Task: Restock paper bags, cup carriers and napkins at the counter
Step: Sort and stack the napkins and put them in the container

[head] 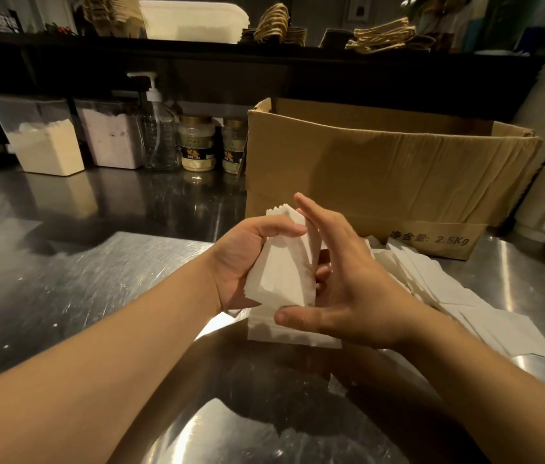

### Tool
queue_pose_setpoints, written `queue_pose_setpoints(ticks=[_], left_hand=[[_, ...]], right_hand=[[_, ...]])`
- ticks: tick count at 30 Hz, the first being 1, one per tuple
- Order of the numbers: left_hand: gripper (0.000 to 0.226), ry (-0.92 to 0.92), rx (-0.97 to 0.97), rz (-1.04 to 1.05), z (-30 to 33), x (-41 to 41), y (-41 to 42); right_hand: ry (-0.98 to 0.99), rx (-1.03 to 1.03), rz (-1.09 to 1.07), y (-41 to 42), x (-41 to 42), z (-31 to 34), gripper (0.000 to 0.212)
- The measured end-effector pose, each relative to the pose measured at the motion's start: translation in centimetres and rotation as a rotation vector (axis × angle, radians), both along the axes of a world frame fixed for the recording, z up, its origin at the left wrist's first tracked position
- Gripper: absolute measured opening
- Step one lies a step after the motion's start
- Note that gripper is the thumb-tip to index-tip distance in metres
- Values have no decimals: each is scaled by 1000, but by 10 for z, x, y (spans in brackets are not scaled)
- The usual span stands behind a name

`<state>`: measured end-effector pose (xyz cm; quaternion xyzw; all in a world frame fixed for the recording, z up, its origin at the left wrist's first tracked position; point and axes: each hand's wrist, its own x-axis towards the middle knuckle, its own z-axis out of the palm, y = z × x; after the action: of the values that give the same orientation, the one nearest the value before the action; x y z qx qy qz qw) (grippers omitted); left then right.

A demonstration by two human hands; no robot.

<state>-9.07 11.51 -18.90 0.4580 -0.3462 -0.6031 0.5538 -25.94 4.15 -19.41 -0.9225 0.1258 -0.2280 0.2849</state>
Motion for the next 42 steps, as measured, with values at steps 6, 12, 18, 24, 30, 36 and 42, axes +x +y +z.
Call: queue_pose_setpoints(ticks=[6,12,18,24,30,36,42], left_hand=[[55,-3,25,22,0,0,1],[72,249,-64,-54,-2,15,-5],[55,413,-127,40,4,19,-2],[49,517,-118,145,5,23,-1],[46,490,-108,176,7,19,-2],[49,460,-97,191,7,18,-1],[49,463,-93,190,7,18,-2]], right_hand=[[-45,-1,16,-2,-1,-1,113],[-250,28,-198,-7,1,-1,41],[-175,-47,-241,-9,-2,5,10],[272,-171,-84,-14,-5,5,28],[449,-227,-73,-10,-5,9,51],[475,-260,-77,-7,-5,11,47],[538,-319,-39,-7,-5,15,54]])
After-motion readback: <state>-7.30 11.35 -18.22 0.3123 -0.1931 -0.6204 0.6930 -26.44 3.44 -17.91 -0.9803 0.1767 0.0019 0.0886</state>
